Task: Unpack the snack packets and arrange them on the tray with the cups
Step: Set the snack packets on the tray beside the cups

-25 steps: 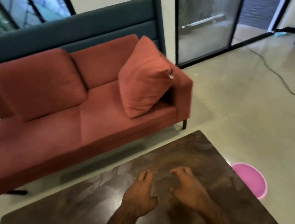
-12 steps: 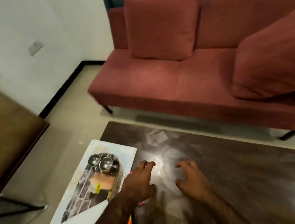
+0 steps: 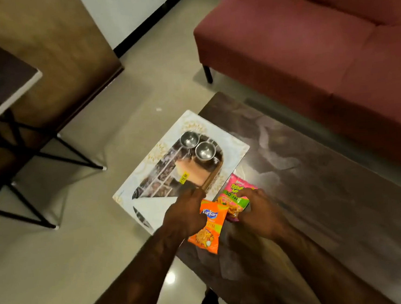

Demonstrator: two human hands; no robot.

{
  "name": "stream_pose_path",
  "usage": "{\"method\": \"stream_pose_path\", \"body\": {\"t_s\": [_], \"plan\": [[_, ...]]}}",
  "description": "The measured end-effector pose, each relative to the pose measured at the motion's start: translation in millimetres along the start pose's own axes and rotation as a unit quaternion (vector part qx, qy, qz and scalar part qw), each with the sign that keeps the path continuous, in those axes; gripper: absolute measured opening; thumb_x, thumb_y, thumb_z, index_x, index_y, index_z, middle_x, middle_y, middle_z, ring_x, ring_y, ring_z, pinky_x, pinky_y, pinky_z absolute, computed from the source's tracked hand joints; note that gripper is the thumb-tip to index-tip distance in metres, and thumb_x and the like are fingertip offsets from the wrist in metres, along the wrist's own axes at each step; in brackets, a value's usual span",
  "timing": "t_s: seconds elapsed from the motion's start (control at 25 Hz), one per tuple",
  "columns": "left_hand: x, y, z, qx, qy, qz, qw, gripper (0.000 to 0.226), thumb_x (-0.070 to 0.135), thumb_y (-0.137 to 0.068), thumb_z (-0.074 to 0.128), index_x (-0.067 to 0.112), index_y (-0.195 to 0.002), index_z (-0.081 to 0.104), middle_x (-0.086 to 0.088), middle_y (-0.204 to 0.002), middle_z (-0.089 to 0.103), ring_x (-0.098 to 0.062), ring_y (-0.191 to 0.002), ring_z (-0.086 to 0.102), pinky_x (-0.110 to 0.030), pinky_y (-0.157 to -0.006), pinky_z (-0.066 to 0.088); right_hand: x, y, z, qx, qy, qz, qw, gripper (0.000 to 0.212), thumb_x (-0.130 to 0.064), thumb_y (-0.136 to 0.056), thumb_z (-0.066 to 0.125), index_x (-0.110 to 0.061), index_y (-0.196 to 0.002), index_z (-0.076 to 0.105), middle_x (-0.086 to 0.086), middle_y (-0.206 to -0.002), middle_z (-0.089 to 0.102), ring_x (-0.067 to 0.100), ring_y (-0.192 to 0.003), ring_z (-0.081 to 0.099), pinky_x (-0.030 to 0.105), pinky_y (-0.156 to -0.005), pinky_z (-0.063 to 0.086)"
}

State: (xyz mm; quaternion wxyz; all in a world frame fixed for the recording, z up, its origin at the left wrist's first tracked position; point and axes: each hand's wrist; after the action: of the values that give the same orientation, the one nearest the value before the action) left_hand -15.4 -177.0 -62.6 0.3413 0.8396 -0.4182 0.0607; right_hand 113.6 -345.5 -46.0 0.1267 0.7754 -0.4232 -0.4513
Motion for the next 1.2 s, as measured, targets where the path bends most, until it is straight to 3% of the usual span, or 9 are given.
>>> {"method": "stream_pose_path", "body": {"t_s": [0.08,0.24,0.44,0.64,0.76,0.88,0.96,1.08,1.2], "plan": [[-24,1,7,-0.009,0.01,-0.028,1.0,0.053,0.022,-0.081,0.066,0.019,-0.132,0.051,-0.005,-0.143,0.045,-0.034,-0.123,0.054,-0.046,-0.094,0.051,-5,-10,19,-0.013,-0.008,-0.003,1.0,0.062,-0.049,-0.07,0.064,-0.02,-0.124,0.064,0.006,-0.128,0.061,0.024,-0.121,0.054,0.033,-0.098,0.044],[-62,2,24,-0.037,0.044,-0.046,0.997,0.045,0.02,-0.083,0.064,0.015,-0.127,0.054,-0.01,-0.123,0.057,-0.032,-0.118,0.055,-0.043,-0.095,0.048,-2,-32,62,-0.054,-0.001,0.058,0.997,0.048,-0.022,-0.086,0.066,-0.017,-0.132,0.053,0.012,-0.127,0.065,0.031,-0.116,0.063,0.042,-0.096,0.053],[-79,0,47,-0.093,0.113,-0.02,0.989,0.033,0.014,-0.085,0.063,0.017,-0.118,0.06,-0.005,-0.114,0.064,-0.025,-0.106,0.062,-0.032,-0.087,0.05,13,-39,113,-0.061,-0.016,0.118,0.991,0.06,-0.008,-0.085,0.067,-0.014,-0.14,0.044,0.02,-0.139,0.06,0.04,-0.122,0.06,0.048,-0.101,0.05],[-89,-5,70,-0.139,0.132,0.018,0.981,0.032,0.015,-0.091,0.061,0.009,-0.122,0.06,-0.014,-0.126,0.062,-0.03,-0.115,0.059,-0.037,-0.099,0.048,15,-45,143,-0.008,-0.144,0.149,0.978,0.051,0.009,-0.083,0.068,-0.012,-0.13,0.064,0.014,-0.133,0.063,0.021,-0.099,0.066,0.013,-0.081,0.054],[-85,1,82,-0.12,0.18,0.015,0.976,0.026,0.02,-0.095,0.06,0.009,-0.119,0.06,-0.011,-0.114,0.068,-0.029,-0.105,0.064,-0.029,-0.085,0.05,15,-41,140,0.038,-0.201,0.157,0.966,0.033,0.009,-0.085,0.07,-0.009,-0.112,0.075,0.013,-0.124,0.072,0.03,-0.11,0.07,0.047,-0.099,0.056],[-74,7,85,-0.047,0.246,-0.016,0.968,0.02,0.031,-0.095,0.062,0.015,-0.107,0.058,0.007,-0.088,0.059,-0.014,-0.084,0.064,-0.014,-0.064,0.039,14,-20,122,0.084,-0.286,0.184,0.937,0.037,0.017,-0.085,0.062,-0.014,-0.098,0.077,0.015,-0.118,0.074,0.033,-0.105,0.072,0.053,-0.092,0.06],[-67,5,77,-0.055,0.328,-0.068,0.941,0.028,0.037,-0.091,0.068,0.019,-0.109,0.057,0.01,-0.091,0.064,-0.005,-0.079,0.066,-0.016,-0.06,0.044,10,-5,110,0.091,-0.355,0.189,0.911,0.038,0.02,-0.087,0.06,-0.014,-0.094,0.075,0.018,-0.117,0.075,0.037,-0.103,0.073,0.054,-0.089,0.061],[-64,-2,58,-0.156,0.485,-0.097,0.855,0.036,0.029,-0.089,0.074,0.02,-0.12,0.058,-0.001,-0.106,0.076,-0.013,-0.083,0.076,-0.025,-0.056,0.058,4,-1,100,0.101,-0.442,0.168,0.875,0.029,0.02,-0.088,0.061,-0.005,-0.099,0.07,0.024,-0.118,0.072,0.041,-0.104,0.071,0.056,-0.09,0.059],[-75,-17,35,-0.11,0.49,-0.069,0.862,0.034,0.008,-0.089,0.072,0.013,-0.119,0.056,-0.009,-0.104,0.074,-0.01,-0.075,0.074,-0.026,-0.054,0.057,-12,-10,101,0.087,-0.458,0.151,0.872,0.024,0.014,-0.09,0.063,-0.005,-0.103,0.067,0.016,-0.104,0.074,0.023,-0.083,0.073,0.037,-0.071,0.062]]}}
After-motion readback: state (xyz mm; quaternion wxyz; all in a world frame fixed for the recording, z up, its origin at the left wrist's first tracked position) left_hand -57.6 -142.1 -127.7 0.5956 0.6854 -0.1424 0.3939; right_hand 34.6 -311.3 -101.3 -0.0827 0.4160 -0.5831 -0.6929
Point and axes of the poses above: each hand's wrist, its own y-axis away from the middle knuckle, its own z-axis out of the palm, x = y × z
